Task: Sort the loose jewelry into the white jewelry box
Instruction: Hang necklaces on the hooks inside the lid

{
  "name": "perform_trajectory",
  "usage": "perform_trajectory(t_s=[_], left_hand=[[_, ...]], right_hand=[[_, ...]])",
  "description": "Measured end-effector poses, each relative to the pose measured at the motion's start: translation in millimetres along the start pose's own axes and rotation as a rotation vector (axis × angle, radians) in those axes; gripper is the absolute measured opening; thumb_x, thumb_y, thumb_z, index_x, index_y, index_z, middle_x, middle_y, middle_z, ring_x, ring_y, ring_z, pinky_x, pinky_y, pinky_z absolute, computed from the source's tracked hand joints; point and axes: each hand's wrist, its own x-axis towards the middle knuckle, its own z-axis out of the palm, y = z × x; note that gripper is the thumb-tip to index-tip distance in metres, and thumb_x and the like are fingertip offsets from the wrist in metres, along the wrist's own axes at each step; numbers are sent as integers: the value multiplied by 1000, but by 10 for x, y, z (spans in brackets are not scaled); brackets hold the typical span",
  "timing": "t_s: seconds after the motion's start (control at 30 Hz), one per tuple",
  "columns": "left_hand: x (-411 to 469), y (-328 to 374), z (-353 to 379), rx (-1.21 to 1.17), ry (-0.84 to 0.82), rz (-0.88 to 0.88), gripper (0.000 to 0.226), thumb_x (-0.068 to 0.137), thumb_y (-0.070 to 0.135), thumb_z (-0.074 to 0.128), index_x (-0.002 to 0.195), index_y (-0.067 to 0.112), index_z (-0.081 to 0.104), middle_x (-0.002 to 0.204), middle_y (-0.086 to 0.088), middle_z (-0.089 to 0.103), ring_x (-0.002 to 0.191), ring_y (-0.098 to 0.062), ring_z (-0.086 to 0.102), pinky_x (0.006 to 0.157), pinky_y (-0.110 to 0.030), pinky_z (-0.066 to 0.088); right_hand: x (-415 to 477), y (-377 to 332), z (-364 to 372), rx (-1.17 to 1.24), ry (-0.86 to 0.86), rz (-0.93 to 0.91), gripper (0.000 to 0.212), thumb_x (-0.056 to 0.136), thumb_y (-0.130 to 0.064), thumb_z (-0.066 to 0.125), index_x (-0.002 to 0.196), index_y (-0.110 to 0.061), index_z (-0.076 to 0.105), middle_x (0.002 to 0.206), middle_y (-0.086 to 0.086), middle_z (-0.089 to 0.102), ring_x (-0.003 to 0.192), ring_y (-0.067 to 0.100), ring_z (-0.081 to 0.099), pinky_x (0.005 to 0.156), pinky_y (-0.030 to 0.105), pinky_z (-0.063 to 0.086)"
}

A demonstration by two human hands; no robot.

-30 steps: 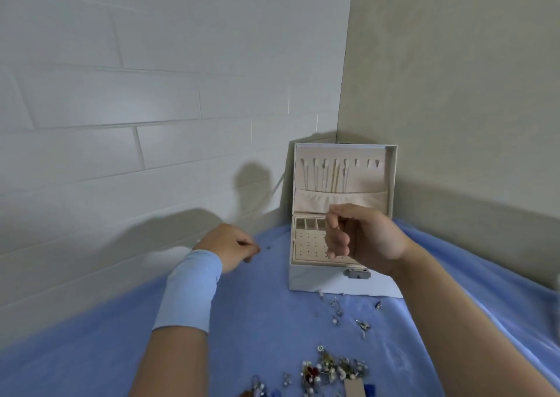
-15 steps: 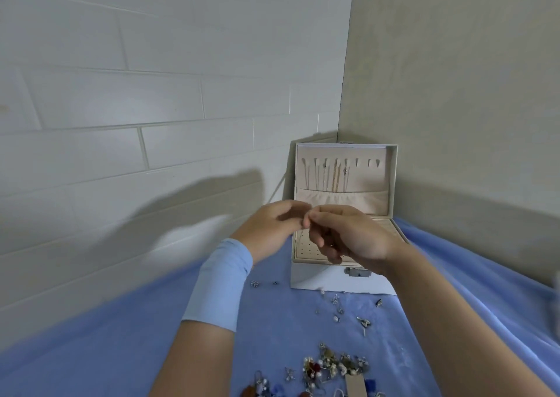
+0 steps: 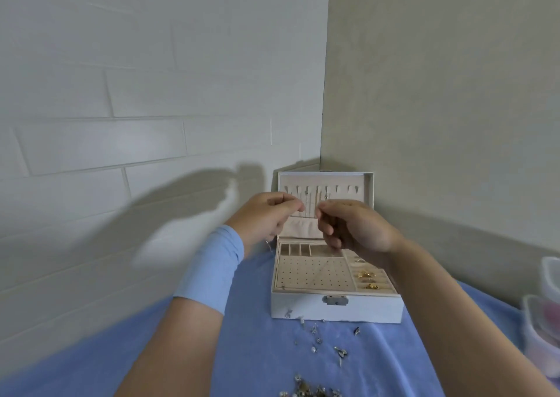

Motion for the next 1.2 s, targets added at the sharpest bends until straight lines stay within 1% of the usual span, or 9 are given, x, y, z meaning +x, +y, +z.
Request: perform_trajectory(t_s=[0.1, 0.2, 0.33, 0.47, 0.63, 0.73, 0.83, 1.03, 1.2], left_hand=[[246, 89, 33, -128, -8, -4, 15, 98, 20, 53, 91, 15, 64, 56, 6, 27, 49, -12, 21, 47, -25, 16], [545, 117, 153, -167, 45, -7, 16, 98, 18, 53, 88, 13, 64, 56, 4, 34, 48, -13, 31, 46, -22, 25], [988, 26, 396, -2, 143, -47, 15, 91, 17, 56, 79, 13, 65, 60, -1, 47, 53, -20, 41, 55, -26, 37], [1315, -171, 550, 185, 216, -31, 20, 87, 28, 63, 73, 16, 55, 67, -4, 44, 63, -20, 39, 63, -28, 34], [1647, -369, 664, 283, 344, -10, 51, 86, 30, 68, 52, 17, 32, 50, 1, 30, 51, -17, 28, 49, -28, 24], [1776, -433, 709, 281, 348, -39, 48, 86, 26, 65, 53, 16, 31, 52, -2, 27, 50, -18, 24, 44, -26, 22], [1862, -485, 746, 239, 345, -88, 38, 86, 26, 61, 58, 13, 38, 53, -2, 29, 49, -19, 26, 44, -22, 23], [1868, -588, 807, 286, 306, -141, 46, 95, 29, 52, 53, 11, 44, 48, -2, 35, 45, -18, 34, 46, -23, 27], [1709, -610, 803, 278, 110, -155, 24, 95, 23, 50, 75, 11, 54, 66, -9, 53, 51, -21, 48, 54, -24, 41]], right_hand=[[79, -176, -221, -57, 135, -29, 23, 105, -19, 47, 92, -9, 63, 64, 3, 50, 48, 16, 40, 49, 29, 37], [219, -296, -426, -230, 334, -57, 22, 103, -20, 53, 93, -11, 70, 65, 1, 54, 45, 13, 41, 45, 27, 38], [478, -228, -666, -359, 565, -96, 16, 96, -20, 65, 86, -13, 75, 63, -1, 62, 42, 15, 41, 39, 23, 37], [764, 0, -832, -453, 741, -79, 18, 90, -27, 71, 74, -21, 75, 63, -7, 70, 37, 2, 46, 46, 23, 43], [1100, 296, -900, -472, 874, -43, 17, 84, -30, 76, 70, -20, 74, 69, -7, 72, 66, 10, 63, 56, 24, 43], [1234, 404, -889, -476, 935, -63, 14, 79, -23, 74, 66, -17, 74, 69, -4, 71, 71, 14, 66, 56, 23, 45], [1329, 487, -900, -474, 981, -45, 14, 74, -20, 71, 63, -12, 71, 66, 4, 70, 65, 19, 64, 59, 29, 49], [1285, 665, -964, -456, 917, 54, 19, 74, -22, 75, 68, -5, 70, 65, 6, 70, 63, 26, 65, 62, 37, 55], [1040, 734, -873, -327, 720, 169, 21, 84, -18, 73, 69, -4, 69, 58, 7, 66, 41, 17, 47, 43, 26, 41]])
